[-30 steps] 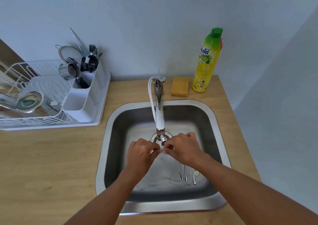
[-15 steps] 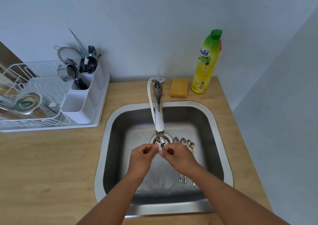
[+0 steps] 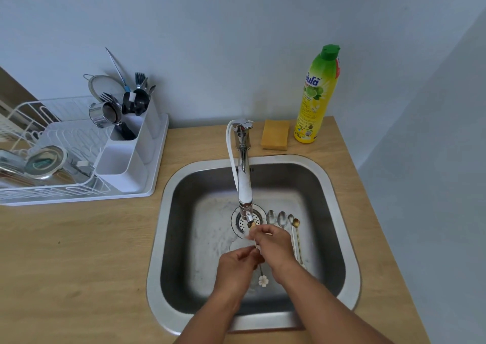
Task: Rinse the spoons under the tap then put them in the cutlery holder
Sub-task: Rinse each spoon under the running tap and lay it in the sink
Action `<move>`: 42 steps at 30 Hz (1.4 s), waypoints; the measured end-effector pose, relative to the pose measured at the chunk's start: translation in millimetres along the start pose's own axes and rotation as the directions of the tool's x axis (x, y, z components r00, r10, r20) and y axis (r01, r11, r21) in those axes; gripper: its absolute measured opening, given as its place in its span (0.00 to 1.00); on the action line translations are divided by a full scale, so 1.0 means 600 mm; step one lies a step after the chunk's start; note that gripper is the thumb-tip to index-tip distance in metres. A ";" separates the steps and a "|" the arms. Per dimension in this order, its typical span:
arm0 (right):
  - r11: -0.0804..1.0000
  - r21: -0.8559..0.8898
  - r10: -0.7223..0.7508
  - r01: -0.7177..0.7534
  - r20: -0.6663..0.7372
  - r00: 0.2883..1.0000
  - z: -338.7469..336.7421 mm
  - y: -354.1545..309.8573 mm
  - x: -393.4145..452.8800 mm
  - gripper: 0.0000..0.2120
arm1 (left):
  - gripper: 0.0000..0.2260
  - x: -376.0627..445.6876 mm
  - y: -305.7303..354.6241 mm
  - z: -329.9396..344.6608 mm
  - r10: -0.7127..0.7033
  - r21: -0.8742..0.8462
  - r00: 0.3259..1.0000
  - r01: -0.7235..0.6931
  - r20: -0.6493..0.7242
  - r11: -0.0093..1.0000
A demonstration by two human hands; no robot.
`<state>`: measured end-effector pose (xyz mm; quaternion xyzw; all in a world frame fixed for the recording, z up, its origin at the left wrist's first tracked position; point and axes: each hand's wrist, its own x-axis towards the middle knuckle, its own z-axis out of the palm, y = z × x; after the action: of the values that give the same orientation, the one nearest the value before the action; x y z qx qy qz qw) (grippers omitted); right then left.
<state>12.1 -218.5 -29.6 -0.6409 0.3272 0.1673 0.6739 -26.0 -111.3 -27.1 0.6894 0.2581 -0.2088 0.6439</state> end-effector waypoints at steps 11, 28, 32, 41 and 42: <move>0.999 -0.053 0.015 -0.007 0.151 0.989 0.001 -0.018 0.012 0.06 | 0.04 -0.001 0.018 -0.039 -0.073 0.094 0.996 0.078 -0.055 0.993; 0.966 -0.236 -0.028 0.110 0.324 0.946 -0.020 -0.028 -0.008 0.12 | 0.09 0.005 0.008 -0.066 -0.101 0.142 0.994 0.107 -0.046 0.984; 0.852 -0.417 -0.187 0.318 0.326 0.927 -0.035 -0.040 0.002 0.13 | 0.07 0.022 0.031 -0.081 0.074 0.269 0.993 -0.045 -0.096 0.962; 0.332 -0.712 -0.308 0.619 0.538 0.785 -0.077 -0.049 -0.004 0.06 | 0.02 0.068 0.102 -0.075 0.472 0.608 0.827 -0.551 0.307 0.571; 0.291 -0.720 -0.316 0.629 0.548 0.774 -0.082 -0.053 -0.001 0.07 | 0.03 0.072 0.104 -0.078 0.477 0.629 0.811 -0.572 0.340 0.526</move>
<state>21.2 -270.1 -3.3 -0.9249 -0.1224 0.1958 0.3021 44.5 -63.6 -1.2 0.9117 -0.1030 -0.1300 0.3760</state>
